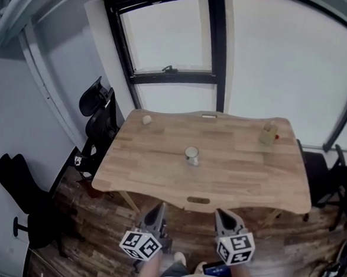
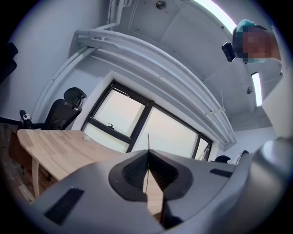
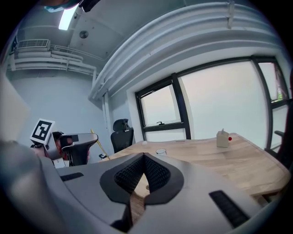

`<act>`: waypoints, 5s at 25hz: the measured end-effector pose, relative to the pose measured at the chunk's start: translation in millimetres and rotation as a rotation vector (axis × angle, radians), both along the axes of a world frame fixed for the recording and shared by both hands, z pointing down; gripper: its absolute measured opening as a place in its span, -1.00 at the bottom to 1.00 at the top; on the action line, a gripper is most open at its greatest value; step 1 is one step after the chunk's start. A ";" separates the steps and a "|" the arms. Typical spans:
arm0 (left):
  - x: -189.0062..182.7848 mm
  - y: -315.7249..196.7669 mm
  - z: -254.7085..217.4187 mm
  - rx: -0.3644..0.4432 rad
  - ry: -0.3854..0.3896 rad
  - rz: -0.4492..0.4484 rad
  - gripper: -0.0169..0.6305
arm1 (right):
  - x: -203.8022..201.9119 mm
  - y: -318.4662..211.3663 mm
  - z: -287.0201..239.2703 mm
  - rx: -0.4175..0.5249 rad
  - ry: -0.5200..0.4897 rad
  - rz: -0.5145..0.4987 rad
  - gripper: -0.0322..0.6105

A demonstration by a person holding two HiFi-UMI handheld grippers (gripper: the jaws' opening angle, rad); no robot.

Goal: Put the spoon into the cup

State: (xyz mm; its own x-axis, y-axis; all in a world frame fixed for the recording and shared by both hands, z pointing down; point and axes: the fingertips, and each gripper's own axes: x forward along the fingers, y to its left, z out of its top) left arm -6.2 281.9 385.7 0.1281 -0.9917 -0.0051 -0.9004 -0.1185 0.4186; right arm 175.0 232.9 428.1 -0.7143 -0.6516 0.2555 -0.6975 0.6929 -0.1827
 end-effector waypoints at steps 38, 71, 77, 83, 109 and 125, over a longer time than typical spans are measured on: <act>-134.0 -292.3 27.6 0.000 0.047 0.097 -0.94 | -119.2 -268.3 16.1 -0.018 0.037 0.140 -0.91; -150.3 -352.0 63.0 -0.054 0.138 0.224 -0.94 | -110.4 -306.5 43.1 -0.038 0.128 0.350 -0.91; -154.6 -343.5 68.5 -0.064 0.136 0.215 -0.94 | -109.3 -295.5 45.4 -0.048 0.133 0.350 -0.91; -162.8 -342.7 66.1 -0.068 0.155 0.177 -0.94 | -111.5 -295.5 50.7 -0.057 0.126 0.336 -0.91; -150.4 -358.7 87.8 -0.114 0.174 0.209 -0.94 | -117.4 -310.4 70.8 -0.082 0.130 0.306 -0.91; -149.2 -365.3 103.4 -0.153 0.169 0.204 -0.94 | -111.5 -315.8 87.5 -0.120 0.152 0.303 -0.91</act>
State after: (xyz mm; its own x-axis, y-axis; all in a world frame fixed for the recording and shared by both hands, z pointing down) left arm -155.4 -83.5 489.0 0.3349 -0.9365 0.1044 -0.7806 -0.2136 0.5875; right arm 63.5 -82.9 515.6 -0.4417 -0.7868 0.4311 -0.8932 0.4308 -0.1289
